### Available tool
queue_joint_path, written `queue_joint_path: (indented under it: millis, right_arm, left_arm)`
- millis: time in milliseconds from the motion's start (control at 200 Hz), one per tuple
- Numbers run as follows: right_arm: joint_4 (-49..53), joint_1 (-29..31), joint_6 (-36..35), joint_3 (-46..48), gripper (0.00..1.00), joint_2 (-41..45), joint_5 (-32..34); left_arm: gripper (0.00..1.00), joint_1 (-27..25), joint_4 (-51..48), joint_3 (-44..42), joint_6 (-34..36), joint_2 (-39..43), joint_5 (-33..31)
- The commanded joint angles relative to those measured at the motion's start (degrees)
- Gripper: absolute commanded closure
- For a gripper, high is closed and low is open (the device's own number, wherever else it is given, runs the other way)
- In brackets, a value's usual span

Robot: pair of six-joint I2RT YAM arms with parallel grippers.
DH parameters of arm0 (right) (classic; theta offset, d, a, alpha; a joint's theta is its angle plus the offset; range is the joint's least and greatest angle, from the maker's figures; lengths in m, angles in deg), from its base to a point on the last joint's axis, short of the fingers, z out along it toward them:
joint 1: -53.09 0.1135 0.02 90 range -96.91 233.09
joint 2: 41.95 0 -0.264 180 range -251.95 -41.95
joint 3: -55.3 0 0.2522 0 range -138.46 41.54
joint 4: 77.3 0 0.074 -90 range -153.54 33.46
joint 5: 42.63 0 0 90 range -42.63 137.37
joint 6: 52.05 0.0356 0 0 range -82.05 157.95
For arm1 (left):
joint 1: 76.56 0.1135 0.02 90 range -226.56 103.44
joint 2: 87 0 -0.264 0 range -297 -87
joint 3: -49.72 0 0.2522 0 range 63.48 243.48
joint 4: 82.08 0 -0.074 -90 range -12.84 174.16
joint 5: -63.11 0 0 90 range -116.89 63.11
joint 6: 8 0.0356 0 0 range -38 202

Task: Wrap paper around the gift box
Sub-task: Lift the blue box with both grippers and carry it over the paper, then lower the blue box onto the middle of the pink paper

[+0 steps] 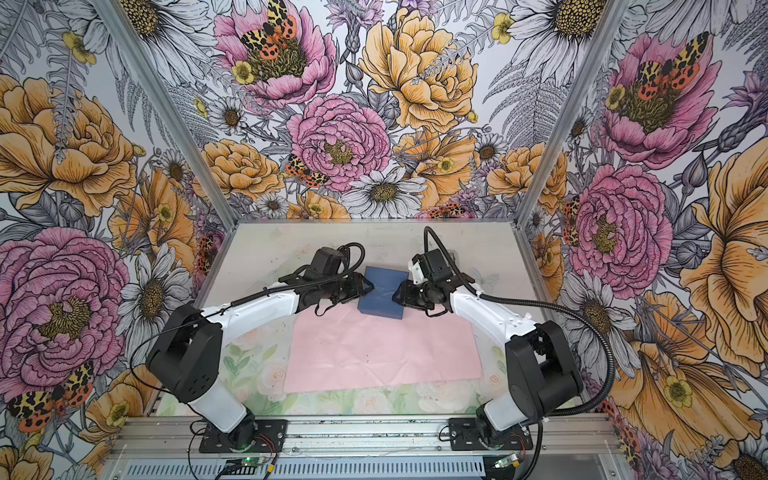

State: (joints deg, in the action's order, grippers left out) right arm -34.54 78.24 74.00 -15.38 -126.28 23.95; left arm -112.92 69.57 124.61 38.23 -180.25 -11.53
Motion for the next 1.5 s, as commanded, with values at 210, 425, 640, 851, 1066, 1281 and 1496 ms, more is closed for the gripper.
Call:
queue_joint_path:
  millis: [210,425,640,851,1066,1281,1496]
  right_arm:
    - [-0.39,5.14,4.05,5.96,0.57,6.87,-0.84]
    - [-0.01,7.17,6.59,9.36,0.57,10.10,-0.34]
    - [0.19,8.32,6.83,10.71,0.57,9.96,-0.04]
    - [0.50,8.60,6.66,10.43,0.57,9.68,-0.09]
    - [1.28,8.78,6.49,10.74,0.57,9.51,-0.01]
    - [1.59,8.78,6.32,11.60,0.58,8.85,0.66]
    - [1.80,8.87,6.40,13.53,0.58,8.36,3.27]
  left_arm:
    - [0.54,-7.73,7.11,-6.08,-7.66,5.20,-0.27]
    - [0.54,-10.02,7.22,-10.34,-10.39,8.19,-1.57]
    - [0.54,-11.51,7.33,-13.05,-12.37,10.02,-2.81]
    - [0.54,-12.76,7.60,-14.74,-13.69,10.85,-3.30]
    - [0.54,-13.20,7.62,-16.78,-14.98,12.55,-3.89]
    - [0.55,-13.21,7.71,-18.47,-15.13,12.83,-4.85]
    - [0.55,-13.16,8.90,-19.44,-14.70,10.20,-5.41]
